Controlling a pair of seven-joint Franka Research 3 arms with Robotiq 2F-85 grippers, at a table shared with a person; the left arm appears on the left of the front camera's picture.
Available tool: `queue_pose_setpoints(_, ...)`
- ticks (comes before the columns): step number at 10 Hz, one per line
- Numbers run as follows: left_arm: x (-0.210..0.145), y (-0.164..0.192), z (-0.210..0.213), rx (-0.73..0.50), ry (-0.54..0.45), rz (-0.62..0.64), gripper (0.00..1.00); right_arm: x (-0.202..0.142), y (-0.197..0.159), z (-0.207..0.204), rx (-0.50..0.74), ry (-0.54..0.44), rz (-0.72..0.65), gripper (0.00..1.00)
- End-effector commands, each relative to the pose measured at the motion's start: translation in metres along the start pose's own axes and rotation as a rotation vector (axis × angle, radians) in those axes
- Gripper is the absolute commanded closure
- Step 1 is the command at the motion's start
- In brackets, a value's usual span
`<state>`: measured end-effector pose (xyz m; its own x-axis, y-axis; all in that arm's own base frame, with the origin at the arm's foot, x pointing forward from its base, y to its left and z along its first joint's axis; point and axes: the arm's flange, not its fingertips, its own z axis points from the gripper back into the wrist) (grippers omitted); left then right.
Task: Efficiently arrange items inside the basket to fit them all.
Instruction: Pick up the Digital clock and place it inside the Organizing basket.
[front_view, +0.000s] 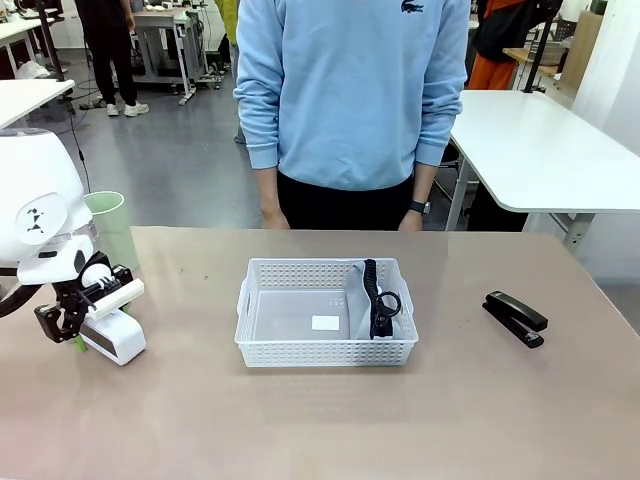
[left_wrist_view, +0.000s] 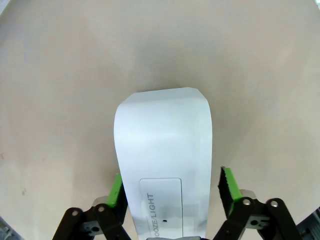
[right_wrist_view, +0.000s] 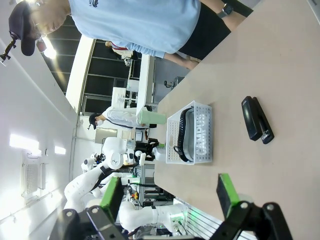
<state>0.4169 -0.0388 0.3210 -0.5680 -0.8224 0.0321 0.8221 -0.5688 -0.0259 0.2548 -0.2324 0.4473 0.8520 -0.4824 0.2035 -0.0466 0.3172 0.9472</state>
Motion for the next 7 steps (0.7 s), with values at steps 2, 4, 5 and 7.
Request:
queue_pose_setpoints(2, -0.003, 0.0, 0.001, -0.006, -0.024, -0.011, 1.0, 0.002, 0.001, 0.0, 0.023, -0.014, 0.024, 0.0)
queue_pose_setpoints(4, -0.004, 0.0, 0.0, -0.013, -0.027, -0.011, 0.86, 0.002, 0.001, 0.0, 0.023, -0.014, 0.024, 0.0)
queue_pose_setpoints(5, -0.008, 0.001, 0.0, -0.01, -0.032, 0.025, 0.97, 0.002, 0.001, 0.0, 0.023, -0.014, 0.024, 0.0)
queue_pose_setpoints(7, -0.013, 0.0, 0.001, -0.013, -0.062, 0.029, 1.0, 0.002, 0.001, 0.0, 0.023, -0.014, 0.024, 0.0)
